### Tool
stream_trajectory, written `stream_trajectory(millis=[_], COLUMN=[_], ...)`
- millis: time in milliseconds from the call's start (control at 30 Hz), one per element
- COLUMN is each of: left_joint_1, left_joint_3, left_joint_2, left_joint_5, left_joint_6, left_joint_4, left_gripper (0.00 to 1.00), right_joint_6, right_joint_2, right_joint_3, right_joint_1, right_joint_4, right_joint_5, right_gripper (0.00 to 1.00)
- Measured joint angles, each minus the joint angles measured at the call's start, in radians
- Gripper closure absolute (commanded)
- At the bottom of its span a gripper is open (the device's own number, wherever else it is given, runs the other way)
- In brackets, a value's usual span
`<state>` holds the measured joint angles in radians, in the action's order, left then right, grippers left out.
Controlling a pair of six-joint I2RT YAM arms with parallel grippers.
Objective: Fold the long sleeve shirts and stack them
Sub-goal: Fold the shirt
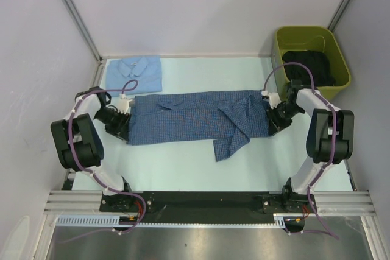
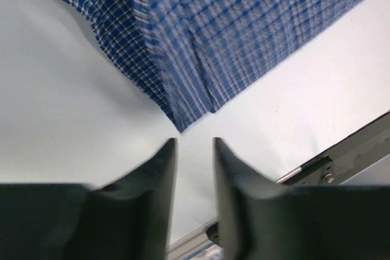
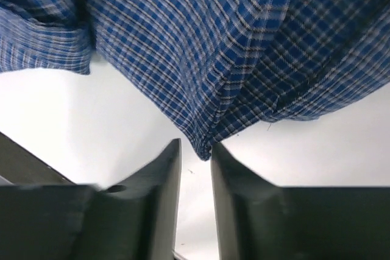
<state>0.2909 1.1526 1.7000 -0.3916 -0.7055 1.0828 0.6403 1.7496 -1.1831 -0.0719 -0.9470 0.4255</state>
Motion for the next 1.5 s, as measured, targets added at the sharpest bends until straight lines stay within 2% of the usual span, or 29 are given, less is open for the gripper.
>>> stream_trajectory(millis=[33,67,100,267,467,633,700,733,800,833,933,1100,1167,1200,1267,1333,1433,1467,1500], left_joint_1=[0.001,0.001,0.002,-0.006,-0.110,-0.169,-0.177,-0.179,-0.182,-0.182,-0.182,-0.182,-0.182,-0.182,-0.182,-0.182,-0.182,-0.182,-0.182], left_joint_3=[0.000,-0.002,-0.005,-0.008,-0.008,-0.020,-0.020,-0.020,-0.023,-0.027,-0.035,-0.042,-0.043,-0.044,-0.045,-0.047,-0.055,-0.058,-0.063], left_joint_2=[-0.002,-0.011,-0.027,-0.186,-0.367,-0.468,-0.484,-0.486,-0.486,-0.486,-0.486,-0.486,-0.486,-0.486,-0.486,-0.486,-0.487,-0.487,-0.487], left_joint_5=[-0.003,-0.007,-0.013,-0.116,-0.252,-0.340,-0.356,-0.364,-0.370,-0.372,-0.375,-0.384,-0.389,-0.391,-0.394,-0.397,-0.402,-0.405,-0.408], left_joint_6=[-0.003,-0.011,-0.020,-0.063,-0.091,-0.061,-0.048,-0.038,-0.029,-0.025,-0.010,-0.001,0.000,0.000,0.000,-0.001,0.002,0.003,0.010], left_joint_4=[-0.002,-0.004,-0.007,-0.002,-0.017,-0.084,-0.099,-0.107,-0.115,-0.119,-0.122,-0.126,-0.130,-0.131,-0.131,-0.132,-0.135,-0.140,-0.145], left_gripper=[0.38,0.34,0.24,0.01,0.01,0.01,0.00,0.01,0.01,0.00,0.01,0.00,0.01,0.01,0.01,0.01,0.00,0.01,0.00], right_joint_6=[0.000,0.001,0.005,0.032,0.004,-0.076,-0.108,-0.118,-0.137,-0.145,-0.168,-0.177,-0.177,-0.178,-0.182,-0.173,-0.176,-0.177,-0.181], right_joint_2=[0.006,0.008,0.006,-0.105,-0.285,-0.193,-0.143,-0.125,-0.109,-0.108,-0.108,-0.122,-0.126,-0.129,-0.134,-0.135,-0.135,-0.135,-0.134], right_joint_3=[0.003,0.003,0.003,0.005,0.101,0.192,0.203,0.205,0.205,0.204,0.186,0.107,0.064,0.049,0.040,0.050,0.090,0.108,0.127], right_joint_1=[0.000,-0.004,-0.012,-0.034,0.108,0.212,0.222,0.226,0.233,0.236,0.247,0.277,0.287,0.290,0.291,0.291,0.293,0.295,0.298], right_joint_4=[-0.001,-0.003,-0.004,-0.016,0.064,0.168,0.207,0.222,0.242,0.246,0.240,0.205,0.198,0.198,0.198,0.195,0.198,0.200,0.203], right_joint_5=[-0.008,-0.014,-0.016,0.005,0.086,0.102,0.097,0.093,0.089,0.088,0.088,0.087,0.080,0.077,0.064,0.048,0.035,0.031,0.028], right_gripper=[0.50,0.50,0.48,0.45,0.42,0.43,0.50,0.62,0.72,0.83,1.00,1.00,0.73,0.46,0.34,0.30,0.33,0.37,0.56])
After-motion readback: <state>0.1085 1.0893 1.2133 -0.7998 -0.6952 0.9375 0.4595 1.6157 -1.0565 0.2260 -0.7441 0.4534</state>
